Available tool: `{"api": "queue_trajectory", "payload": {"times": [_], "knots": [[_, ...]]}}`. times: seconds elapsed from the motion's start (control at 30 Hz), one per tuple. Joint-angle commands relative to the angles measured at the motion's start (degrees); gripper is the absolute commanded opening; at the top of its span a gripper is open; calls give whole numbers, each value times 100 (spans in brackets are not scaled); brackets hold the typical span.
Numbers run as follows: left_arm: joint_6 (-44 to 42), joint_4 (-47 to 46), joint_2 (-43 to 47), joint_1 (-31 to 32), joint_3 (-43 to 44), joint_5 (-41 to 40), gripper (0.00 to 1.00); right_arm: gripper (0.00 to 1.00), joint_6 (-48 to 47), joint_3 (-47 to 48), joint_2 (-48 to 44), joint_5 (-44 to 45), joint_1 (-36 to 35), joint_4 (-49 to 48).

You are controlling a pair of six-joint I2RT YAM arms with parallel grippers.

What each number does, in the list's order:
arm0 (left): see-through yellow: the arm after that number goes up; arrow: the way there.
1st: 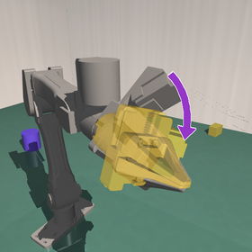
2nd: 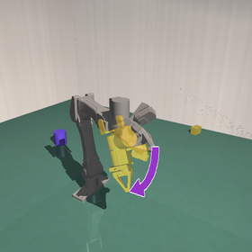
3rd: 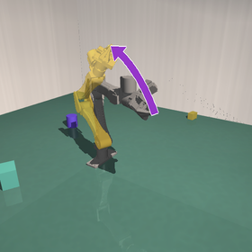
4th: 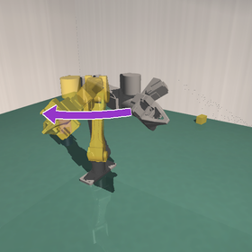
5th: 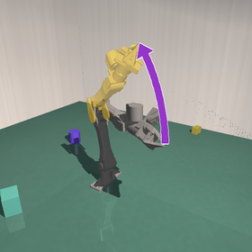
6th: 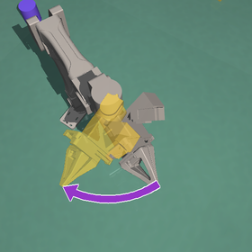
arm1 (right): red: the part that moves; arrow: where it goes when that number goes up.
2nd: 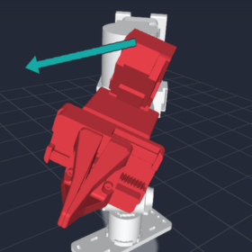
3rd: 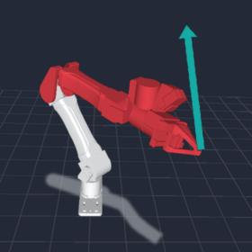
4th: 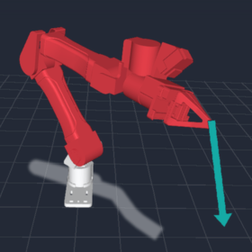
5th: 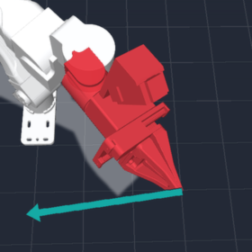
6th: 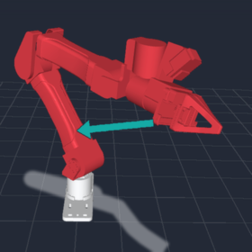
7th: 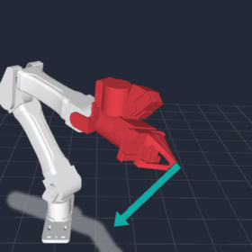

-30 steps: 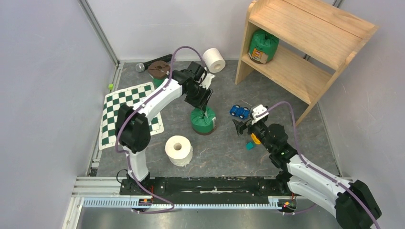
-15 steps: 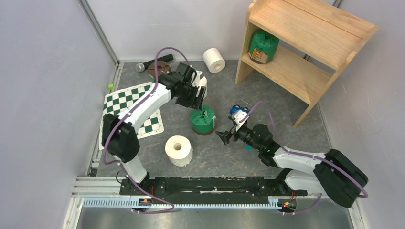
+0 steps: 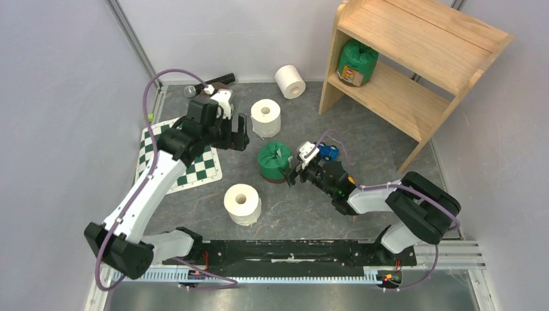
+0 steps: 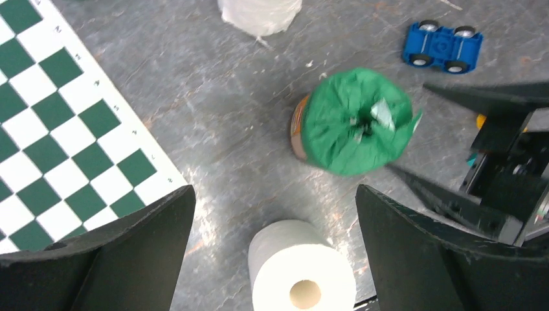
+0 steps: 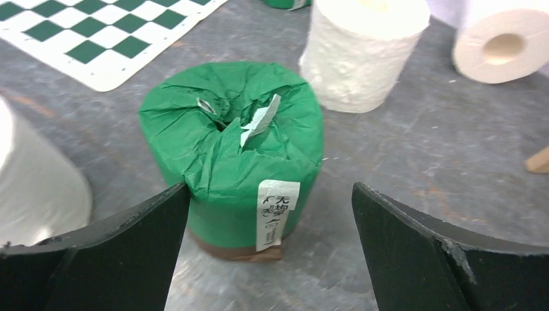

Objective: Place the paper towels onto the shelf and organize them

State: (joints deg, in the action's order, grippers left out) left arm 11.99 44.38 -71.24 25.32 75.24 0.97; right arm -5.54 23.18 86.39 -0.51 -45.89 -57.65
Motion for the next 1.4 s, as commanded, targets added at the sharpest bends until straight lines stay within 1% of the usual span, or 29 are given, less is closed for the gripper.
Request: {"api": "queue_trajectory", "payload": {"times": [0.0, 0.13, 0.27, 0.33, 0.43, 0.53, 0.63, 0.8, 0.9, 1.0, 1.13, 1.23, 1.37], "knots": [[254, -194, 700, -81, -603, -476, 100, 98, -738, 643, 346, 902, 185, -86], [268, -172, 1119, -109, -997, -544, 100, 98, -1081, 1131, 768, 1032, 629, -71], [295, -149, 1412, -122, -1214, -543, 100, 98, -1493, 1584, 1103, 1235, 1116, 37], [270, -158, 1472, -119, -1297, -544, 100, 98, -1458, 1687, 1151, 1319, 1309, 78], [176, -242, 1371, -118, -1330, -441, 100, 98, -1345, 1604, 1036, 1469, 1433, 193], [-82, -391, 973, -122, -1168, -320, 100, 98, -1179, 1223, 562, 1169, 1435, 245], [-505, -413, 238, -124, -667, -323, 100, 98, -851, 727, -84, 916, 1426, 360], [-1154, -337, -1114, -123, 575, -127, 95, 98, -576, 159, -1162, 448, 1383, 940], [-1581, -82, -2015, -117, 1354, 263, 92, 98, -525, -77, -1641, 298, 1323, 1354], [-2014, 249, -2757, -65, 2115, 405, 90, 98, -469, -302, -2049, 284, 1246, 1633], [-2499, 494, -3502, 91, 2864, 492, 88, 98, -328, -495, -2461, 297, 1142, 1918], [-2678, 529, -3985, 199, 3318, 494, 84, 98, -303, -580, -2650, 336, 1036, 2073], [-2884, 850, -4578, 279, 3908, 500, 81, 98, -347, -577, -2790, 368, 937, 2304]]}}
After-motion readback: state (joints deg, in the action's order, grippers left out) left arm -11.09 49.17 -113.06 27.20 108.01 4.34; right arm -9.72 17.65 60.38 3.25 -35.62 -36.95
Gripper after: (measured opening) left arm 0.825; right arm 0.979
